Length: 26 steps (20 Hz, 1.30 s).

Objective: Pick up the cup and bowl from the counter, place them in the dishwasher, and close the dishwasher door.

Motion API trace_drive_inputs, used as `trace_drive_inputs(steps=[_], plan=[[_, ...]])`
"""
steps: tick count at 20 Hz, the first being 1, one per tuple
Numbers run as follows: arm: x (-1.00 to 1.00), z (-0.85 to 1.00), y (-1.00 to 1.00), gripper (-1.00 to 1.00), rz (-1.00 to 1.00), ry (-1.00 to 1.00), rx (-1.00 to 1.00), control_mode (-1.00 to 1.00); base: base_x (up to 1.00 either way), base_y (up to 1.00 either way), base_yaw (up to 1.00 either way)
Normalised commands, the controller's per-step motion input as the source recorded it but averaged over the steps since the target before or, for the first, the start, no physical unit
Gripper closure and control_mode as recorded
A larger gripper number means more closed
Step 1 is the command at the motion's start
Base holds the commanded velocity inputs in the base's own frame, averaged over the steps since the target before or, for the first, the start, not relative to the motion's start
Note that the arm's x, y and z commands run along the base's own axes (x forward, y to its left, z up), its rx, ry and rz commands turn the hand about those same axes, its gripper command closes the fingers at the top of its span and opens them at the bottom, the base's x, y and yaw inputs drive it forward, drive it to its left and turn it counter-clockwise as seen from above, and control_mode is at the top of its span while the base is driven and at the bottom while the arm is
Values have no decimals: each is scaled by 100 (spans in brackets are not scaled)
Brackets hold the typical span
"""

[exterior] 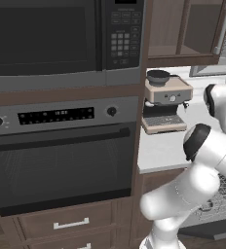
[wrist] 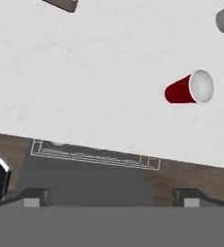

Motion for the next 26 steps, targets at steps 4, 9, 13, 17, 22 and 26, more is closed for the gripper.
trace_drive_inputs(steps=[4,9,13,17,22,26], plan=[[34,-7,-67,-100,-17,9,3,-100,0,0,0],[32,-11,-52,-100,-2,-2,7,-100,0,0,0],[24,-13,-14,-100,0,-3,5,-100,0,0,0],[38,-29,-14,-100,1,0,0,-100,0,0,0],[33,-42,-46,-100,0,0,0,-100,0,0,0],[25,-29,-33,-100,0,0,2,-100,0,0,0]])
